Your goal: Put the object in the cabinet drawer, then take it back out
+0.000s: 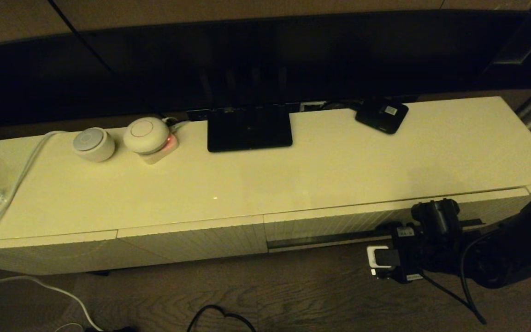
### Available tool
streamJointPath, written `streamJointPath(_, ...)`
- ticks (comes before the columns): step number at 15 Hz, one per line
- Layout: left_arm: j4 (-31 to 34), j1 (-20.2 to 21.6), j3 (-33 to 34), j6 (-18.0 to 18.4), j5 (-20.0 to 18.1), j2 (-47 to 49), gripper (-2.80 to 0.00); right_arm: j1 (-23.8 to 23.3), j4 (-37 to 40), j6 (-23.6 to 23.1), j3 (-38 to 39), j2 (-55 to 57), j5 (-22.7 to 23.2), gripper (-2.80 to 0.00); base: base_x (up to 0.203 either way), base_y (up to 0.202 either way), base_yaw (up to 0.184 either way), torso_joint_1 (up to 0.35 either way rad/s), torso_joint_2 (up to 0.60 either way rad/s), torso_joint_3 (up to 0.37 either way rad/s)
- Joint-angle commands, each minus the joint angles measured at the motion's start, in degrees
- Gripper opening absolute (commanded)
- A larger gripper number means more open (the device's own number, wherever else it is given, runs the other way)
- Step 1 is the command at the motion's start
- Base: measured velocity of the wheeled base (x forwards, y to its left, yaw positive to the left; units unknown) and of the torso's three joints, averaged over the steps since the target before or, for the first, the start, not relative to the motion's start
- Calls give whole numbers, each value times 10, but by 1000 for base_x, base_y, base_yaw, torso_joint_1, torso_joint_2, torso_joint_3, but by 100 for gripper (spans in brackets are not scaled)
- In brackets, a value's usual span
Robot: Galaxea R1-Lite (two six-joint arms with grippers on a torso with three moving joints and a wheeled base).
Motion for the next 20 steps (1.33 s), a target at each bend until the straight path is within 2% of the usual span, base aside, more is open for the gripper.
streamJointPath(1,0,0,2,0,0,0,-280,-1,-2,-5,-1,11,0,0,0,0,0,0,0,0)
streamJointPath(12,0,0,2,0,0,0,-280,0,-14,-5,1,39,-2,0,0,0,0,0,0,0)
streamJointPath(20,0,0,2,0,0,0,-280,4,-14,-4,56,21,13,0,0,0,0,0,0,0)
